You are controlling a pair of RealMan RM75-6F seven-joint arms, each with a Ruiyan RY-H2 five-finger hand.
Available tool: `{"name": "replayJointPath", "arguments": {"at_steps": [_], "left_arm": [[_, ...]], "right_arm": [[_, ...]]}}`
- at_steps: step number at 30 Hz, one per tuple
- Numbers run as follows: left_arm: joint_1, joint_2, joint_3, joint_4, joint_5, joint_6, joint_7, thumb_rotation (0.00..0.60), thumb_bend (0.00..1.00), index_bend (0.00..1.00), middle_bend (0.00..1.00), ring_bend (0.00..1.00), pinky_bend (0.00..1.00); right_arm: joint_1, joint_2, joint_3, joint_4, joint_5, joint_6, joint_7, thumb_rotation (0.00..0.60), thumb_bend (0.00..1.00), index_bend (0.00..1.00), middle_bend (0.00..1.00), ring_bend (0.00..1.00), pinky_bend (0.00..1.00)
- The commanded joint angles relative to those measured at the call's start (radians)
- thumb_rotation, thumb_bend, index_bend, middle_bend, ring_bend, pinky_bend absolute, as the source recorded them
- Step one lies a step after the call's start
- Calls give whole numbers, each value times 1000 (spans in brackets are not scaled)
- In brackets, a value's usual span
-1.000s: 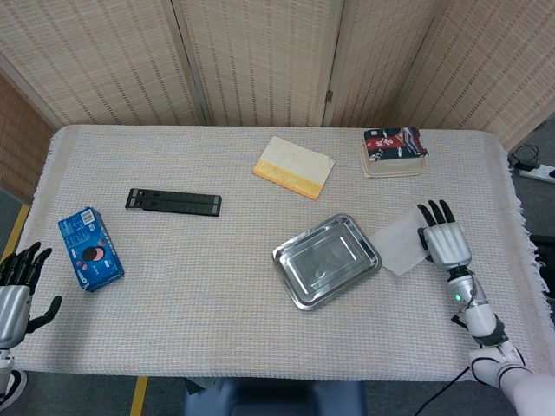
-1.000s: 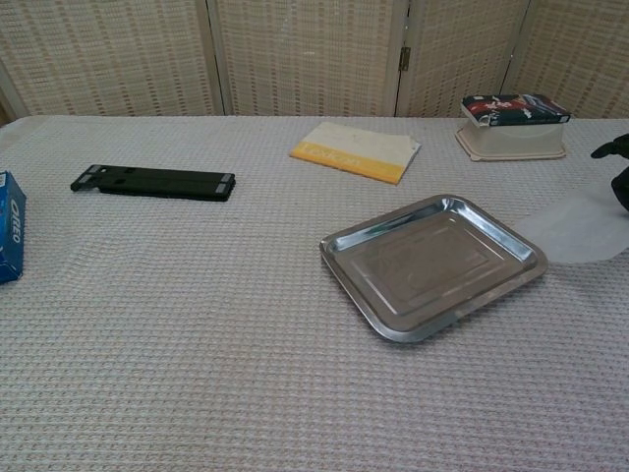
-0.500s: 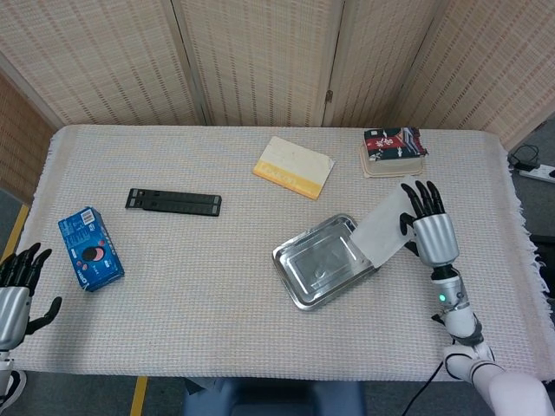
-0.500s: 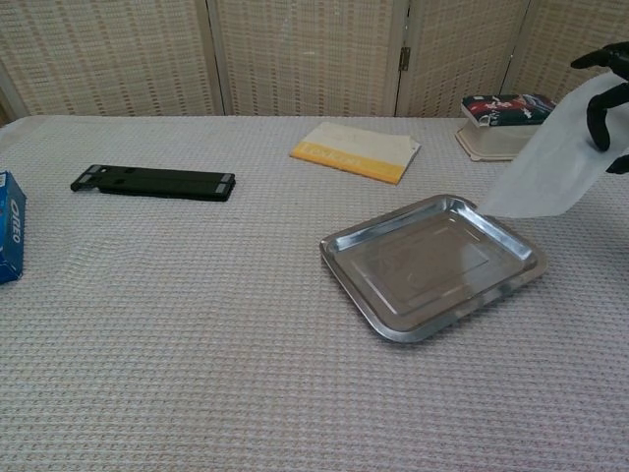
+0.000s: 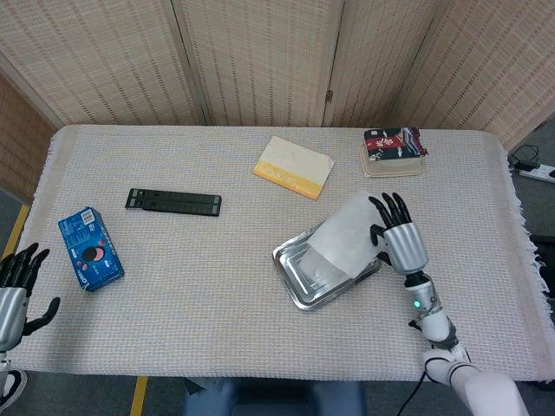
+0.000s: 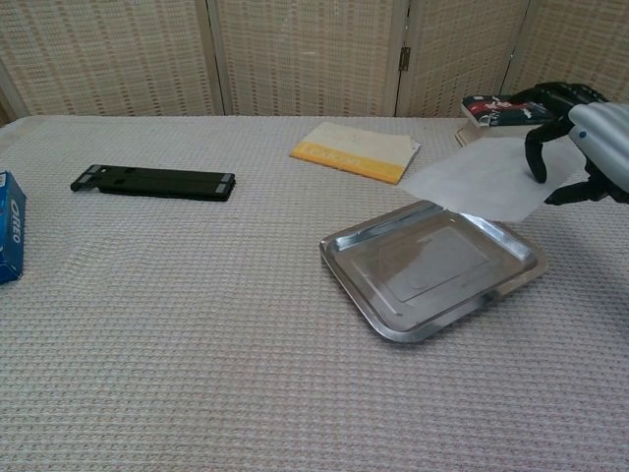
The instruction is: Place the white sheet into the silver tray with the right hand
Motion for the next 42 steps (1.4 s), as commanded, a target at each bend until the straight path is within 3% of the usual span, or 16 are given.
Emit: {"name": "replayJointPath", "arguments": {"at_steps": [1, 8, 15, 19, 24, 31, 37, 42], "left_arm": [[2, 3, 5, -1, 9, 4, -7, 600, 429, 0, 0, 0, 0], [7, 16, 5, -3, 14, 13, -40, 600, 429, 0, 0, 0, 0], [14, 31, 13, -8, 37, 29, -71, 600, 429, 0, 0, 0, 0], [27, 43, 8, -17, 38, 57, -97, 600, 429, 0, 0, 0, 0], [42, 57, 1, -13, 40, 92, -133, 600, 429, 0, 0, 0, 0], [50, 57, -2, -30, 31, 100, -116, 600, 429, 0, 0, 0, 0], [56, 46, -24, -32, -10, 107, -92, 600, 429, 0, 0, 0, 0], [56, 45, -27, -39, -16, 101, -86, 600, 429, 0, 0, 0, 0]], "right_arm": [[-8, -53, -20, 36, -1, -45, 8, 600, 448, 756, 161, 18, 0], [-10, -126, -47, 80, -18, -63, -8, 600, 448, 757, 162, 13, 0], [-3, -141, -54, 56, -27, -53, -66, 600, 450, 756, 150, 10, 0], [-9, -140, -59, 28, -24, -75, -128, 600, 479, 639, 100, 0, 0], [-26, -106, -69, -77, -18, -115, -211, 600, 480, 444, 15, 0, 0], [-40, 30, -68, -388, 26, -248, -365, 600, 481, 167, 0, 0, 0], [-39, 144, -49, -602, 75, -310, -538, 600, 481, 27, 0, 0, 0], [-33, 187, -14, -697, 117, -329, -621, 600, 480, 0, 0, 0, 0]]}}
